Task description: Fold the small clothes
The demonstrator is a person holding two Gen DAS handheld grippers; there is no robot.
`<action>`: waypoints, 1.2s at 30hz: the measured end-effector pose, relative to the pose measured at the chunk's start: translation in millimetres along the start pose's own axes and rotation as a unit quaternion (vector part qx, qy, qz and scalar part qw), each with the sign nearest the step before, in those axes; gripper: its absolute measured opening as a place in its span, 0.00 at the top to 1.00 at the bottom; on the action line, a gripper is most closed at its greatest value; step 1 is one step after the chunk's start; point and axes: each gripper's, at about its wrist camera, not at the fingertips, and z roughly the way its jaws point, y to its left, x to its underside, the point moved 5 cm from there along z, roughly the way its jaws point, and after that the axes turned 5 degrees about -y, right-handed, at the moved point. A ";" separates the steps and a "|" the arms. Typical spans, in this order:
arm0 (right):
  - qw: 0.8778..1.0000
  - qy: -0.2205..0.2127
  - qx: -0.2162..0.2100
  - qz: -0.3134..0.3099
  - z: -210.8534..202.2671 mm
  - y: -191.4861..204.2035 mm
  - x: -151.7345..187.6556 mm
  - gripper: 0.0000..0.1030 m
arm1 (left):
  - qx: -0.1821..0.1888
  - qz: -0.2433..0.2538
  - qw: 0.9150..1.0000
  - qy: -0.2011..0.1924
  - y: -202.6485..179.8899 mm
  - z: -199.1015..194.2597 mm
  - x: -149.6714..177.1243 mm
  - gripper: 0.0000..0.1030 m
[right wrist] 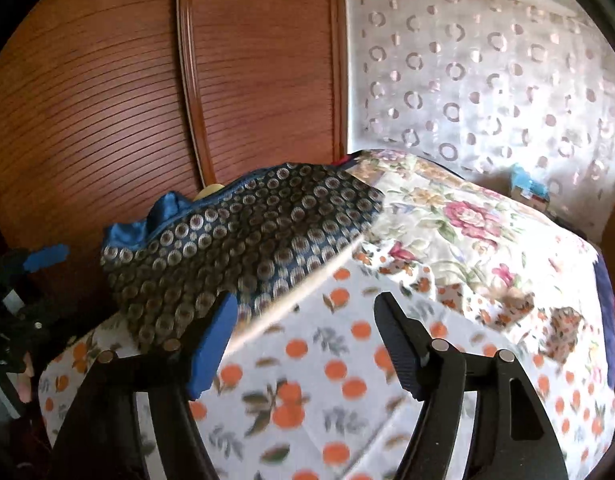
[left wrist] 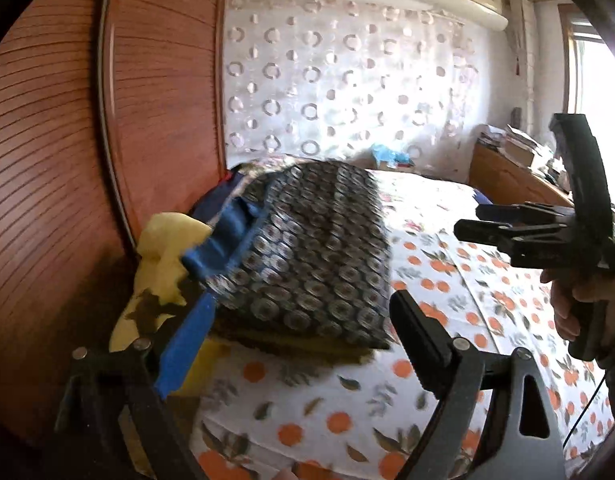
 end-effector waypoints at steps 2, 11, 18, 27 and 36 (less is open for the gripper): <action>1.000 -0.001 0.011 0.005 -16.1 -0.5 11.6 0.29 | 0.016 0.003 1.000 0.004 -10.0 -2.5 3.8 0.13; 0.994 -0.024 0.090 0.054 -107.1 -10.2 71.8 0.18 | 0.065 0.029 0.997 0.001 -66.1 -17.5 15.6 0.13; 0.980 -0.069 0.165 0.088 -185.6 -10.4 91.1 0.18 | 0.088 0.048 0.995 -0.027 -111.6 -42.5 1.8 0.13; 0.963 -0.120 0.217 0.107 -259.2 4.6 101.7 0.18 | 0.091 0.061 0.993 -0.054 -136.3 -69.3 -15.7 0.13; 0.956 -0.134 0.236 0.110 -259.8 19.7 108.7 0.18 | 0.091 0.059 0.992 -0.061 -140.7 -80.9 -18.3 0.13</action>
